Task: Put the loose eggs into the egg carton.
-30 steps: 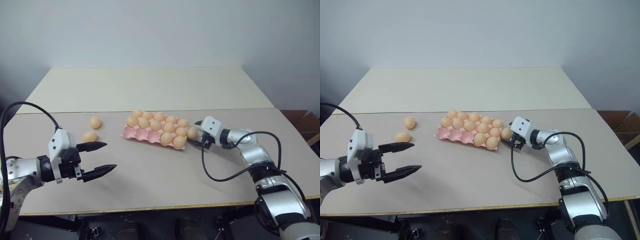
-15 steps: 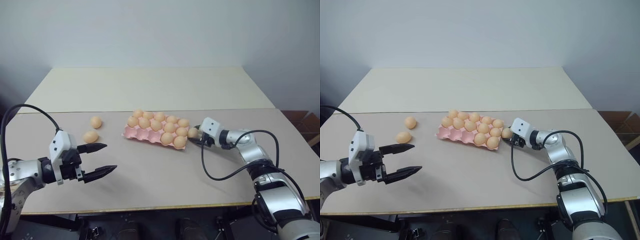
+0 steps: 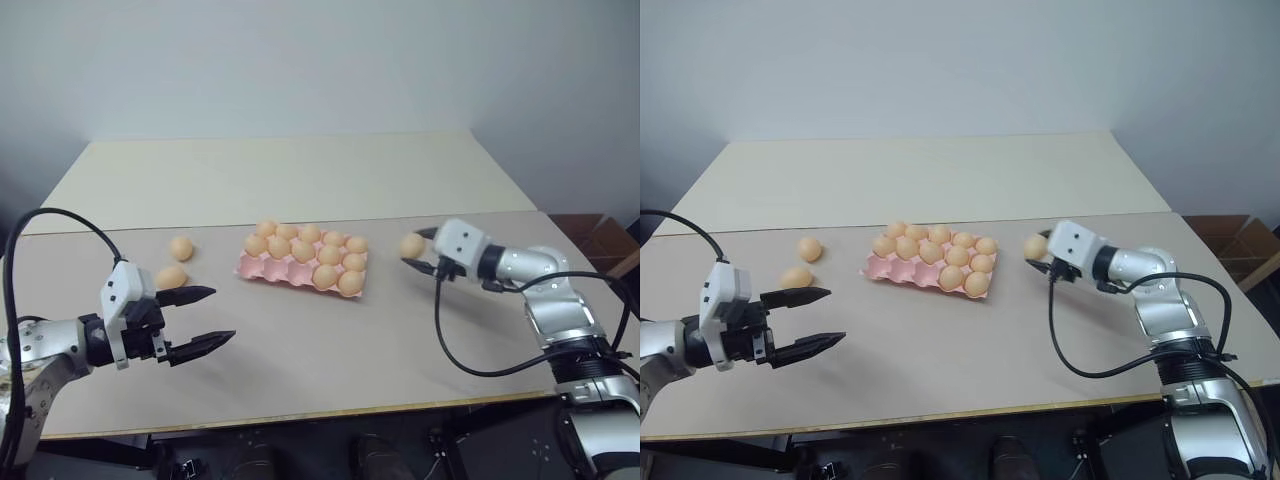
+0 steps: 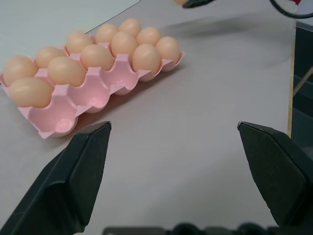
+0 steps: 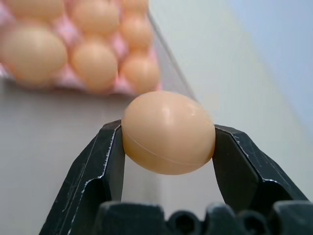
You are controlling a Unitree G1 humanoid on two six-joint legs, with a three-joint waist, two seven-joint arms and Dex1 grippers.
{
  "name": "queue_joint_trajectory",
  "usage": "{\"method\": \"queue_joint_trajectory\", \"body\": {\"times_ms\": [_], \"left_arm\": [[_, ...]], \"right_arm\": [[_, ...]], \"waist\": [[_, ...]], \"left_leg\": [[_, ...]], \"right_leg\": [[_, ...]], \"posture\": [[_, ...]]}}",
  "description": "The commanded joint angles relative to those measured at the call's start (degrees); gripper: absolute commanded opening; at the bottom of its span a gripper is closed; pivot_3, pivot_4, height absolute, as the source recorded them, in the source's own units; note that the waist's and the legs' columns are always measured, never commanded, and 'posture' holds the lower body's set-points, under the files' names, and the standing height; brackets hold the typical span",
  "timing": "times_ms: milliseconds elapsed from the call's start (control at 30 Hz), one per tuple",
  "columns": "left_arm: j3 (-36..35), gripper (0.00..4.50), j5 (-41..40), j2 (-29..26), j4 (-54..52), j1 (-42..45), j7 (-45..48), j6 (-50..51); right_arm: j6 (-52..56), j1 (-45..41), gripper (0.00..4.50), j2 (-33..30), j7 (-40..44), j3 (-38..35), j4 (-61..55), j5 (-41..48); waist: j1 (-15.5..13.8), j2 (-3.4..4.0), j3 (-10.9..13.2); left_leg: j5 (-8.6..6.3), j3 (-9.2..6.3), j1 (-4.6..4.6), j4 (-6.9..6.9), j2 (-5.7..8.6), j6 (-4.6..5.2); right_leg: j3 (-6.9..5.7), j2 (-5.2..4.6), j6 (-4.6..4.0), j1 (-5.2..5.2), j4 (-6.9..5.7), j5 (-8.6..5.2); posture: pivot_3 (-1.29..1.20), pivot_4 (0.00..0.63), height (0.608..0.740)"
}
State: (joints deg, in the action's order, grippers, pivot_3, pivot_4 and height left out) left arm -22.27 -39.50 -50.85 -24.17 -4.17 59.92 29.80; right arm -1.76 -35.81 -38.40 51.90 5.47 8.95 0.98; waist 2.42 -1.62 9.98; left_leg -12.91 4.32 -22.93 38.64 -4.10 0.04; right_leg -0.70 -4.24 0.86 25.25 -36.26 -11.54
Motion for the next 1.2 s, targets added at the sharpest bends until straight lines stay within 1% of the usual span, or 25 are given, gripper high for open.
{"method": "queue_joint_trajectory", "body": {"times_ms": [33,133,300,333,367,467,600,700,800,867,900,1100,1200], "left_arm": [[-0.18,4.50,0.21,0.62,-1.03,0.03,-0.33,-1.34],[-0.31,4.50,0.26,0.96,-1.20,-0.20,-0.38,-1.33],[-0.82,4.50,0.54,0.90,-1.22,-0.59,-0.37,-1.58],[-0.99,4.50,0.50,0.87,-1.33,-0.75,-0.43,-1.62],[-1.06,4.50,0.46,0.84,-1.40,-0.87,-0.48,-1.69],[-1.47,4.50,0.40,0.94,-1.97,-1.61,-0.90,-1.82],[-1.78,4.50,0.42,1.03,-2.20,-2.05,-1.38,-2.01],[-1.82,4.50,0.41,1.07,-2.33,-2.40,-1.59,-2.12],[-1.75,4.50,0.40,1.18,-2.29,-2.47,-1.90,-2.17],[-1.72,4.50,0.40,1.25,-2.30,-2.55,-2.00,-2.27],[-1.73,4.50,0.38,1.29,-2.29,-2.57,-2.05,-2.30],[-1.27,4.50,1.11,1.76,-2.21,-2.79,-2.58,-2.72],[-1.38,4.50,1.29,2.00,-2.50,-3.19,-2.60,-2.85]], "right_arm": [[3.54,-1.88,2.61,2.91,0.57,1.81,-6.06,1.88],[5.40,-4.78,2.61,8.61,-0.92,4.89,-6.45,1.07],[4.24,-7.73,2.61,16.20,-3.36,9.06,-2.31,-1.50],[3.87,-8.02,2.61,17.44,-3.83,9.51,-1.27,-1.65],[3.61,-8.19,2.61,18.18,-4.08,9.71,-0.59,-1.72],[0.52,-9.16,2.61,20.59,-6.24,11.28,4.59,-4.34],[-2.38,-10.44,2.61,22.16,-9.24,11.89,9.82,-6.91],[-4.07,-10.92,2.61,22.91,-9.45,11.85,11.94,-7.24],[-5.25,-10.94,3.44,23.45,-9.13,11.89,12.85,-7.12],[-5.06,-10.74,4.06,24.18,-9.15,11.64,12.61,-6.69],[-4.96,-10.63,4.45,24.52,-9.12,11.45,12.40,-6.41],[-4.64,-9.54,4.48,23.94,-9.02,11.00,10.54,-6.81],[-3.60,-8.40,4.48,22.34,-9.14,10.09,8.26,-6.73]], "waist": [[-0.17,0.00,0.00],[-0.16,0.00,0.00],[-0.35,0.00,0.00],[-0.50,-0.01,-0.01],[-0.64,-0.01,-0.01],[-0.98,-0.01,-0.01],[-1.18,-0.01,-0.01],[-1.17,-0.01,-0.01],[-1.18,-0.01,-0.01],[-1.16,-0.01,-0.01],[-1.14,-0.01,-0.01],[-1.17,-0.01,-0.01],[-1.27,-0.01,-0.01]], "left_leg": [[0.00,0.00,0.01,0.00,0.00,0.00],[0.00,0.06,-0.03,0.02,0.03,0.00],[0.00,0.11,-0.28,0.03,0.03,0.00],[0.00,0.11,-0.33,0.03,0.04,0.00],[0.00,0.11,-0.35,0.02,0.04,0.00],[0.00,0.15,-0.47,0.00,0.04,-0.01],[0.00,0.22,-0.53,0.01,0.04,-0.01],[0.00,0.23,-0.53,0.00,0.03,-0.01],[0.00,0.23,-0.53,-0.01,0.02,-0.01],[0.00,0.23,-0.53,-0.01,0.02,-0.01],[0.00,0.23,-0.54,-0.01,0.02,-0.01],[0.00,0.24,-0.55,-0.01,0.02,-0.01],[0.00,0.25,-0.55,-0.01,0.02,-0.01]], "right_leg": [[-0.01,-0.01,-0.03,-0.01,0.00,-0.02],[0.01,-0.08,-0.20,0.01,0.04,-0.07],[0.01,-0.11,-0.08,0.20,0.10,0.06],[-0.01,-0.12,-0.22,0.23,0.11,0.21],[-0.02,-0.12,-0.36,0.24,0.13,0.29],[-0.03,-0.15,-0.40,0.33,0.18,0.32],[0.01,-0.14,-0.39,0.47,0.16,0.32],[0.03,-0.12,-0.37,0.52,0.10,0.31],[0.03,-0.10,-0.37,0.53,0.08,0.31],[0.03,-0.10,-0.36,0.53,0.08,0.31],[0.04,-0.11,-0.36,0.54,0.08,0.32],[0.04,-0.11,-0.36,0.56,0.09,0.32],[0.04,-0.11,-0.36,0.56,0.09,0.32]], "posture": [[0.00,0.150,0.740],[0.00,0.150,0.740],[0.00,0.150,0.740],[0.00,0.150,0.740],[0.00,0.150,0.740],[0.00,0.150,0.740],[0.00,0.150,0.740],[0.00,0.150,0.740],[0.00,0.150,0.740],[0.00,0.150,0.740],[0.00,0.150,0.740],[0.00,0.150,0.740],[0.00,0.150,0.740]]}}
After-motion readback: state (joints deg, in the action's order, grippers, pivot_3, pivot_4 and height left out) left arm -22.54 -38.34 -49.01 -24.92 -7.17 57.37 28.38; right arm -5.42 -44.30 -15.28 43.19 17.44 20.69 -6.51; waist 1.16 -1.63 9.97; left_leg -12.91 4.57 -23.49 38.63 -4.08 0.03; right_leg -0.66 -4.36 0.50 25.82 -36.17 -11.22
